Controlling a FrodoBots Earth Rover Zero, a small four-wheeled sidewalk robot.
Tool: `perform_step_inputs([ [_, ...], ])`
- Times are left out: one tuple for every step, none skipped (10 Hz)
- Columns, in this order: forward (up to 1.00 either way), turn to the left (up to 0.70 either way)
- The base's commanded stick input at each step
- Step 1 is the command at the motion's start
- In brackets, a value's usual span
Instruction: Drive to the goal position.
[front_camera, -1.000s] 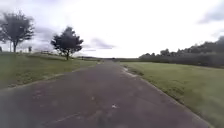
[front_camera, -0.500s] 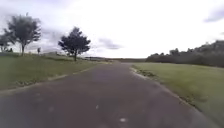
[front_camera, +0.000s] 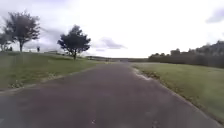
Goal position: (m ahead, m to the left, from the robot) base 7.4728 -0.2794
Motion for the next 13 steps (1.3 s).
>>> perform_step_inputs([
  [0.7, 0.05],
  [0.7, 0.08],
  [0.7, 0.35],
  [0.7, 0.34],
  [0.7, 0.3],
  [0.7, 0.19],
  [0.7, 0.03],
  [0.7, 0.03],
  [0.7, 0.03],
  [0.7, 0.02],
  [0.7, 0.02],
  [0.7, 0.02],
  [0.7, 0.02],
])
